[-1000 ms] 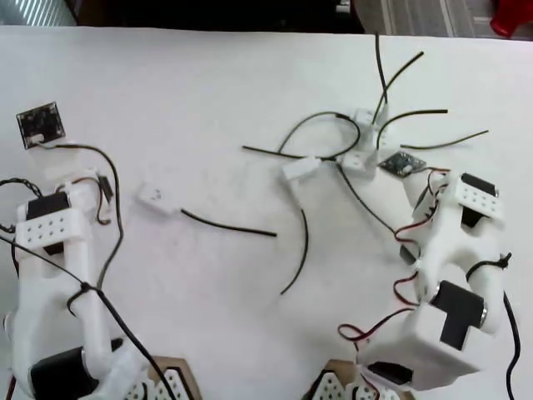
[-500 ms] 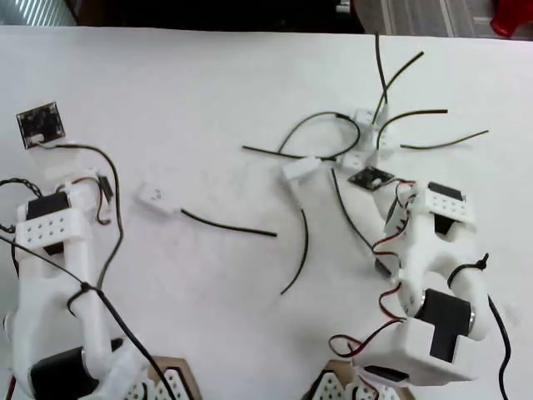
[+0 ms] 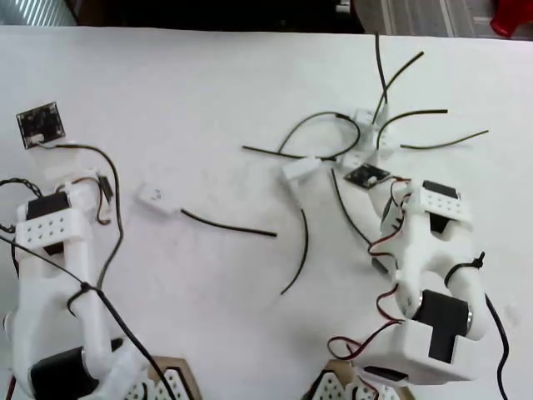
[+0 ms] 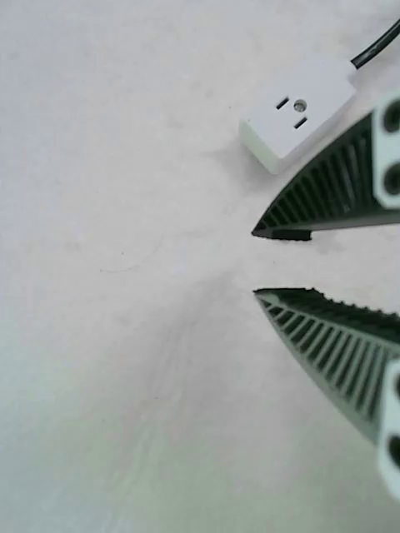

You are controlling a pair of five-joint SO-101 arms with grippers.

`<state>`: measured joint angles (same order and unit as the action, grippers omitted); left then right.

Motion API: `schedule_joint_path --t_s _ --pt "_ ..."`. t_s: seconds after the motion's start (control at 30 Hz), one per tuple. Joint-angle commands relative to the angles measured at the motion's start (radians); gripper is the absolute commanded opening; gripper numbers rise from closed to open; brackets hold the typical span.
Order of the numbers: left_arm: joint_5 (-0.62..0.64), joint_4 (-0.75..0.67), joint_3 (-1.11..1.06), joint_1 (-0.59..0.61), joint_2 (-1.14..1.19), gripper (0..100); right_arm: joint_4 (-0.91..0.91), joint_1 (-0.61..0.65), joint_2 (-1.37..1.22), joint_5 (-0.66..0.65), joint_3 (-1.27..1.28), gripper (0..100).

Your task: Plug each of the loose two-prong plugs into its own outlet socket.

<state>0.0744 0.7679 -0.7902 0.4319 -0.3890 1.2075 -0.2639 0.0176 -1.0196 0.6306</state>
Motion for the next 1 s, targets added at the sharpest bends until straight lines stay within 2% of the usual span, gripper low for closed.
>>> schedule_joint_path --t_s 0.0,0.2,0.57,0.73,0.87,0.97 --pt "0.009 -0.018 0.003 -0.008 -0.042 11 -0.004 -0.002 0.048 0.009 -0.037 10.8" --pt "0.009 -0.018 0.003 -0.008 -0.042 11 -0.004 -0.016 0.041 0.008 -0.052 4.8" --pt "0.009 -0.018 0.003 -0.008 -0.042 11 0.010 -0.021 0.074 0.003 -0.077 1.9" --pt "0.008 -0.018 0.003 -0.022 -0.042 11 0.168 0.008 0.266 0.011 -0.094 1.6" --pt "-0.020 -0.017 0.003 -0.042 -0.042 11 0.208 0.058 0.472 0.017 -0.068 1.6" --pt "-0.026 -0.012 0.003 -0.051 -0.042 11 0.203 0.134 0.607 0.112 -0.021 1.6"
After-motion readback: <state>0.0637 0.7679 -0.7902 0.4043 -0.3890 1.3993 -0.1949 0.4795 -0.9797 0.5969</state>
